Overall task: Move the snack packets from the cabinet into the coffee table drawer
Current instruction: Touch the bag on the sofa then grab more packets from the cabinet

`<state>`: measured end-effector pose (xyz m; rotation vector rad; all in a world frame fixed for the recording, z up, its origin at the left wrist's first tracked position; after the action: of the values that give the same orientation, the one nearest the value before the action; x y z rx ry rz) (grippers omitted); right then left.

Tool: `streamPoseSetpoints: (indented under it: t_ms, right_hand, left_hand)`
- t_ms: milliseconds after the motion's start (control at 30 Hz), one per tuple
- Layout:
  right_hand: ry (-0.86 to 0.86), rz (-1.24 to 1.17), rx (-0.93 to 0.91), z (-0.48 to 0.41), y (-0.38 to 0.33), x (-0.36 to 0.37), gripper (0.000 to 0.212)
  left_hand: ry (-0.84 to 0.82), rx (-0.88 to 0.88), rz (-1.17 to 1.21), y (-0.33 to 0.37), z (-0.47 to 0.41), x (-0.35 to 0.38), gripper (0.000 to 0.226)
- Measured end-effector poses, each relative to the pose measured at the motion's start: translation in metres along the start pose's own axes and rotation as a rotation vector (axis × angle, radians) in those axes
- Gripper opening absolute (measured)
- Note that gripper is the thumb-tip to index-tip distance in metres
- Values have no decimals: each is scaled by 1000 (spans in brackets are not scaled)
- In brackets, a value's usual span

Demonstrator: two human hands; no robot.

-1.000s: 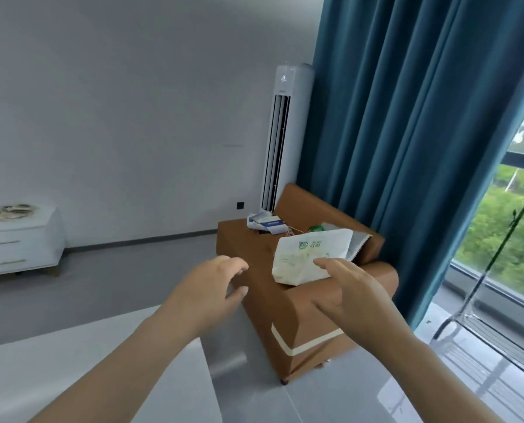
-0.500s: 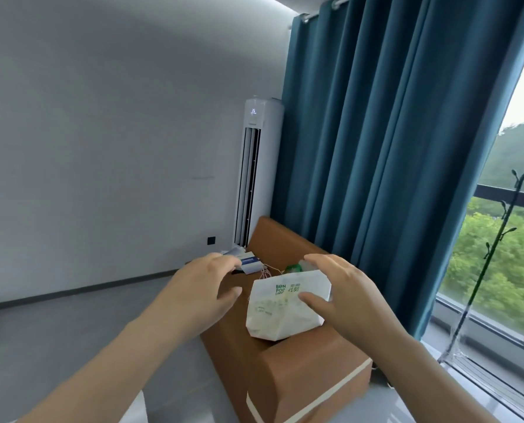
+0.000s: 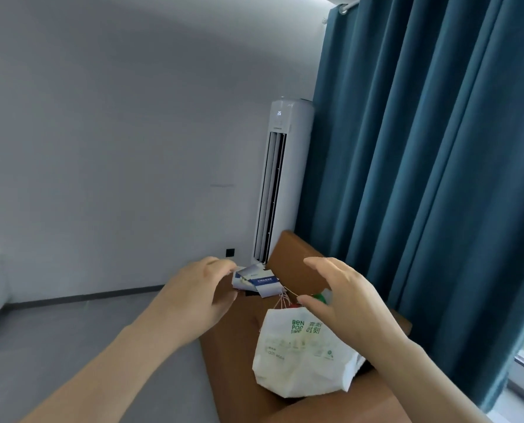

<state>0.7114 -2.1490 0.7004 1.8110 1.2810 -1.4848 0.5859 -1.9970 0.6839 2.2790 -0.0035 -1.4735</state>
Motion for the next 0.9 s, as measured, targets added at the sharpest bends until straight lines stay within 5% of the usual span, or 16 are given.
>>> streamPoseSetpoints:
  t_ms: [300,900]
  right_hand:
    - [-93,-60,-156,-147,18,72,60]
    - [-219,-133,-457,-483,-107,217,59]
  left_hand:
    - [21,-205,-125,-96,-73,18,38]
    - [50,-458,-196,-397,-212,-32,41]
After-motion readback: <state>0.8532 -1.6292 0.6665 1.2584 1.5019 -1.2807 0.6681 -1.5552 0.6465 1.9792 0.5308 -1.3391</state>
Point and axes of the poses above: each hand's wrist, its own z-axis away from the middle knuckle, its own x-axis out of the palm, y = z × x, the point moved 9 cm from there along -z, towards the middle knuckle, and after that the axes turned 9 degrees about -y, right-handed, at the moved point
